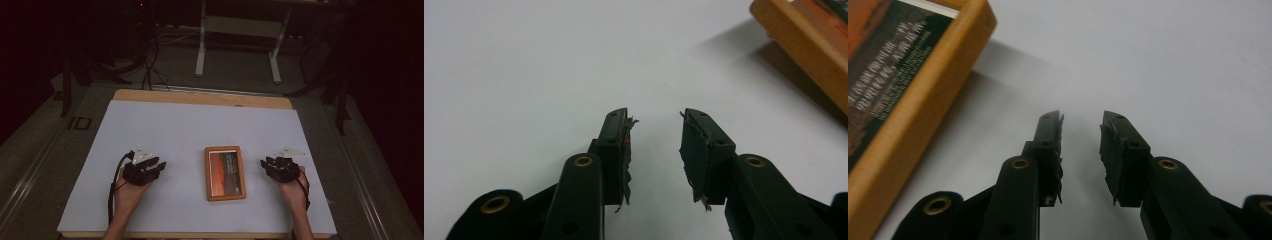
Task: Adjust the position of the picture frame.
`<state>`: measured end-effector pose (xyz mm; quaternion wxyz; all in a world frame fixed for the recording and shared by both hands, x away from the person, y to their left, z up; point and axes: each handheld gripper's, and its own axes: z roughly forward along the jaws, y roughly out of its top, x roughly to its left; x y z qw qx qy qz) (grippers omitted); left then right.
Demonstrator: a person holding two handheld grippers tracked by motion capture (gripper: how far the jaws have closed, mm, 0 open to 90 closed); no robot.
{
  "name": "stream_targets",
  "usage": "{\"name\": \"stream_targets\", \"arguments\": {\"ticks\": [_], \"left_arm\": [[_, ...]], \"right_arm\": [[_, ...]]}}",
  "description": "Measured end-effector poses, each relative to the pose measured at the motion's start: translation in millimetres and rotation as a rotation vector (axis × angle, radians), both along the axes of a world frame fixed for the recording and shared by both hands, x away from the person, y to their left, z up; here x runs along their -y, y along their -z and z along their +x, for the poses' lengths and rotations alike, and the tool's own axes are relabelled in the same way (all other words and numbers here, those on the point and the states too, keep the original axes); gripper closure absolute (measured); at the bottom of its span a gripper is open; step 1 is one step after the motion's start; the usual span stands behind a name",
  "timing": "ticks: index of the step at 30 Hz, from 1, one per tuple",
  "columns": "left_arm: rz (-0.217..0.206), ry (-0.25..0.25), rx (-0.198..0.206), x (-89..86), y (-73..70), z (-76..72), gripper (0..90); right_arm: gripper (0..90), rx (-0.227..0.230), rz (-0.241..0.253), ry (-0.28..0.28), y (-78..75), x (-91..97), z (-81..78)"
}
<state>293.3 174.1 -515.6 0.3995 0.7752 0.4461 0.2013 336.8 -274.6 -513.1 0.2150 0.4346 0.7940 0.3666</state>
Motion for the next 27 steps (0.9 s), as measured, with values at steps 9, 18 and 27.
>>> {"name": "stream_targets", "arguments": {"ticks": [9,18,27], "left_arm": [[0.004,0.040,-0.001,8.7,-1.7,-2.8,63.5],[0.011,0.075,-0.001,20.0,-2.2,-6.2,63.8],[0.021,0.126,-0.007,36.5,-0.7,-10.2,63.4]], "right_arm": [[72.2,0.007,0.003,-0.050,-2.8,-15.4,-2.0],[75.6,0.004,-0.007,-0.078,-2.5,-27.7,-2.5],[81.0,-0.001,0.000,-0.125,-5.0,-34.2,-7.1]]}}
